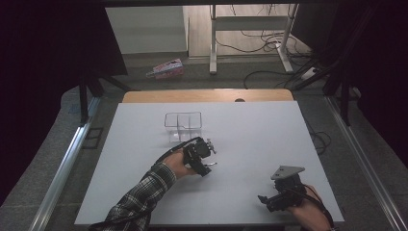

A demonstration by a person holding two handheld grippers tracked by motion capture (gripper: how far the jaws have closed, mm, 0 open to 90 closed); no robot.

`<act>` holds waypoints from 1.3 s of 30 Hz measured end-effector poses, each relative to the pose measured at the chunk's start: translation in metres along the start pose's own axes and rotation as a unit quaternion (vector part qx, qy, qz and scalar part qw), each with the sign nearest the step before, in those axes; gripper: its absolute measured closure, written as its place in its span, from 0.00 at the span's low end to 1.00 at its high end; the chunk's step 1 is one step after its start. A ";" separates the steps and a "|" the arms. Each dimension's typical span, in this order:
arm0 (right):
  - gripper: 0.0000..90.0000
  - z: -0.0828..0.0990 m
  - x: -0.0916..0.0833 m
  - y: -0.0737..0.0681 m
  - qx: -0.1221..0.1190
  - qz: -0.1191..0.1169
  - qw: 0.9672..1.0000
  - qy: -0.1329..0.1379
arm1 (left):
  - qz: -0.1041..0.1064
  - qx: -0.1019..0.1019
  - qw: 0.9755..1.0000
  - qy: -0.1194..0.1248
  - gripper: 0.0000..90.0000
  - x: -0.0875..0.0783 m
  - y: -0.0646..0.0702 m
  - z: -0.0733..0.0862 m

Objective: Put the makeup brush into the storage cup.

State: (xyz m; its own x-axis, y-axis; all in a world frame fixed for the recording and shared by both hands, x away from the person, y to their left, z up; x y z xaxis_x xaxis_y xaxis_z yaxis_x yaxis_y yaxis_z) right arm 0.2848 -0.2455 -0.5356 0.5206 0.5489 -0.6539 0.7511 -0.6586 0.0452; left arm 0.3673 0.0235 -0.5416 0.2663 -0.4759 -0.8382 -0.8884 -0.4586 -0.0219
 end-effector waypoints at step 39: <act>0.03 0.002 0.001 -0.003 -0.009 -0.007 1.000 -0.011 | 0.051 -0.038 0.998 -0.008 0.95 0.002 -0.006 0.015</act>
Point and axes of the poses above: each handheld gripper's, and its own axes: x roughly forward along the jaws, z roughly out of its underside, y roughly to its right, the point moved 5 cm from there along x, roughly forward along the jaws, and after that the axes turned 14 degrees about y, right-handed, at the moved point
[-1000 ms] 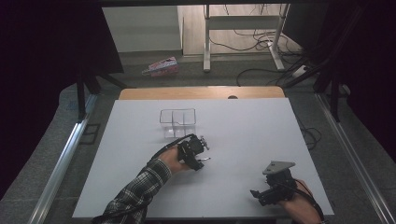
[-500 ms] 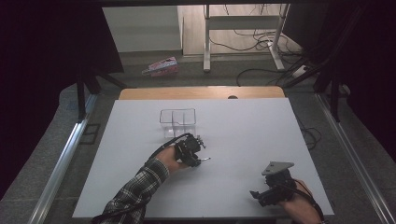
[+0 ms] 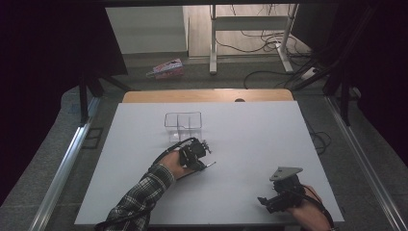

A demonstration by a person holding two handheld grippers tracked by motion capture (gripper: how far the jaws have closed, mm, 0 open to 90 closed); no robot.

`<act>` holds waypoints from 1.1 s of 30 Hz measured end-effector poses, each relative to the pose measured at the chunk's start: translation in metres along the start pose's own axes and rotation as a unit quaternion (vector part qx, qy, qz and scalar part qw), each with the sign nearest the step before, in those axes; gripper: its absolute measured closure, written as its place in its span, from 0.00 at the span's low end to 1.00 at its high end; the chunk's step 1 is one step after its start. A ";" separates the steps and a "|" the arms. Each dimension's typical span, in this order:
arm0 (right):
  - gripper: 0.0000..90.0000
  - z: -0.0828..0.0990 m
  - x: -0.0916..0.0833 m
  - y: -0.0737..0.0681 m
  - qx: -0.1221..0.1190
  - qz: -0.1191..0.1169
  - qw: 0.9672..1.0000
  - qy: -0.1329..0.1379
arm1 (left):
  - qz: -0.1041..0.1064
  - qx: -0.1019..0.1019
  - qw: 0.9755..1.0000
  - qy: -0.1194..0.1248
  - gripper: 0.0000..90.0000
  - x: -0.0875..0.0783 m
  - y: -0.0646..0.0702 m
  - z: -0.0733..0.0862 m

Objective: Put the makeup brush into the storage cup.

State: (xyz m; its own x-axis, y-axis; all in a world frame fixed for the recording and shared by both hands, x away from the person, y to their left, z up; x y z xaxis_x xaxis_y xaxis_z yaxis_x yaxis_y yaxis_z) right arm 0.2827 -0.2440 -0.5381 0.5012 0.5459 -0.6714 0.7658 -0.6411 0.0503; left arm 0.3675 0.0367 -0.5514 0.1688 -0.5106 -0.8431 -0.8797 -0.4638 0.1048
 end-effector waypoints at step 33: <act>0.01 -0.002 -0.002 0.003 0.003 0.010 1.000 0.014 | -0.034 0.007 0.996 0.082 0.95 -0.046 0.002 0.004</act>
Point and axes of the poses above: each handheld gripper's, and its own axes: x roughly forward along the jaws, z roughly out of its underside, y roughly to its right, the point moved 5 cm from there along x, roughly forward along the jaws, and after that the axes turned 14 degrees about y, right-handed, at the moved point
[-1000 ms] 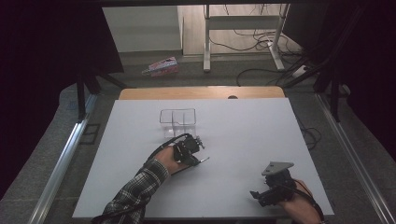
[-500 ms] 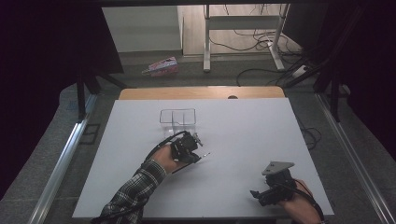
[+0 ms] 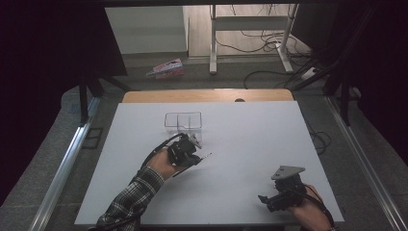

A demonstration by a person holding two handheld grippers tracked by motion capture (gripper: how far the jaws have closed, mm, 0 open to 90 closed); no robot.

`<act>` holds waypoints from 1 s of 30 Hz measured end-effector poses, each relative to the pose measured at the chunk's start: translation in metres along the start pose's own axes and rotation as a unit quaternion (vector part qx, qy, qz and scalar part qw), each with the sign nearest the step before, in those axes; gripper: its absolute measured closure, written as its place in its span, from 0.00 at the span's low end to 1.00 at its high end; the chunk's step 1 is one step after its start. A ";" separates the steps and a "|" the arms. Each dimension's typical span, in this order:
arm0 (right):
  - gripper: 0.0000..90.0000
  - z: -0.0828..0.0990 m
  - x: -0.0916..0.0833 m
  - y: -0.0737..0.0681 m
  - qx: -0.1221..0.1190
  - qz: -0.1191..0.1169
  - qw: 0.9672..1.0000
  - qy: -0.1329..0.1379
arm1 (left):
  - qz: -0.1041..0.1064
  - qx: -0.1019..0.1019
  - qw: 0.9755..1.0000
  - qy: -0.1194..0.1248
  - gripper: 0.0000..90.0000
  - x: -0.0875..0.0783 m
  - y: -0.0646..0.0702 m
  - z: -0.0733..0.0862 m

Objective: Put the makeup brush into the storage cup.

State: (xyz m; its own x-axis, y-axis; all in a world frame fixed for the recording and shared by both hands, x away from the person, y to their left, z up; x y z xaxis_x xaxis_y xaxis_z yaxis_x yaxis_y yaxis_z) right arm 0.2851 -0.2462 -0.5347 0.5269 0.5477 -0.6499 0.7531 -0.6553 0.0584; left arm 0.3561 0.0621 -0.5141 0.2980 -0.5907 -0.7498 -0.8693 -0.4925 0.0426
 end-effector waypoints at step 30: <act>0.00 -0.003 -0.005 0.003 0.003 0.012 1.000 0.020 | -0.051 -0.045 0.995 0.077 0.95 -0.049 -0.018 0.027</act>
Point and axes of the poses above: each handheld gripper's, and its own axes: x roughly forward along the jaws, z roughly out of its underside, y roughly to its right, the point moved 5 cm from there along x, roughly forward along the jaws, and after that the axes turned 14 degrees about y, right-handed, at the moved point
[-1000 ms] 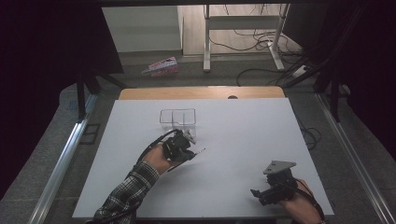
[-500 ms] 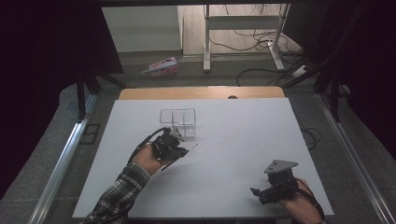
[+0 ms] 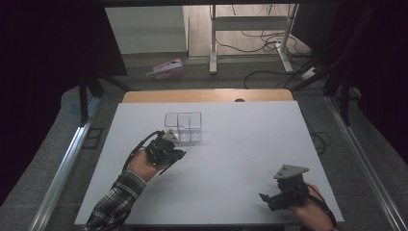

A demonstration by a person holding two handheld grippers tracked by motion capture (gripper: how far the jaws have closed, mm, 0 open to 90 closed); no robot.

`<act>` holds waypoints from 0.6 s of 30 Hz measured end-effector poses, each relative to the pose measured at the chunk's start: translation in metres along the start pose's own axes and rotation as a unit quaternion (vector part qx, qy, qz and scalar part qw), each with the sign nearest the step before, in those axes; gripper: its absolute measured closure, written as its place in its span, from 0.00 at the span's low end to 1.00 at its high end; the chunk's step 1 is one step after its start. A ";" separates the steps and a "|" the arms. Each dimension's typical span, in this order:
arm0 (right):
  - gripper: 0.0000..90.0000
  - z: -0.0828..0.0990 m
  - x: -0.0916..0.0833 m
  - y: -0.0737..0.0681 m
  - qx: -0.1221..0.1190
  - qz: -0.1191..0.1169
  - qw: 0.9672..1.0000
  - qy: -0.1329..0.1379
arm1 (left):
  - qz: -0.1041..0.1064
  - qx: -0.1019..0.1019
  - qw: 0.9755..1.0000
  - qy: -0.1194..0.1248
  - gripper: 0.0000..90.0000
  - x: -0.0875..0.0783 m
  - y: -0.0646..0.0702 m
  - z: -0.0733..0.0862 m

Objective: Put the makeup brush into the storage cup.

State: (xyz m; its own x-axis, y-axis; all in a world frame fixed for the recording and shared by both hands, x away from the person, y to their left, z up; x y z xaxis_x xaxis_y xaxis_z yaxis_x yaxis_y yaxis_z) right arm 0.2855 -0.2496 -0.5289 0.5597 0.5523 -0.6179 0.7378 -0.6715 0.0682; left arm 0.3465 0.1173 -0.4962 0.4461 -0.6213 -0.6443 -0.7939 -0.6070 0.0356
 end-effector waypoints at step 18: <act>0.00 0.004 -0.004 -0.001 -0.006 0.003 1.000 -0.004 | -0.021 -0.025 0.999 0.037 0.95 -0.022 -0.011 0.004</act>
State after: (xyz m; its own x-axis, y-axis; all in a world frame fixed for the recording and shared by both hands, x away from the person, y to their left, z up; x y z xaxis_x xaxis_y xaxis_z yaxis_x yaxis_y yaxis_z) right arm 0.2807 -0.2531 -0.5293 0.5608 0.5441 -0.6240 0.7390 -0.6688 0.0811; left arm 0.3436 0.1396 -0.4855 0.5095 -0.6290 -0.5871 -0.7533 -0.6558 0.0489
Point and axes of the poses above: each handheld gripper's, and its own axes: x roughly forward along the jaws, z roughly out of its underside, y roughly to its right, the point moved 5 cm from there along x, roughly forward along the jaws, and after that the axes turned 14 degrees about y, right-handed, at the moved point
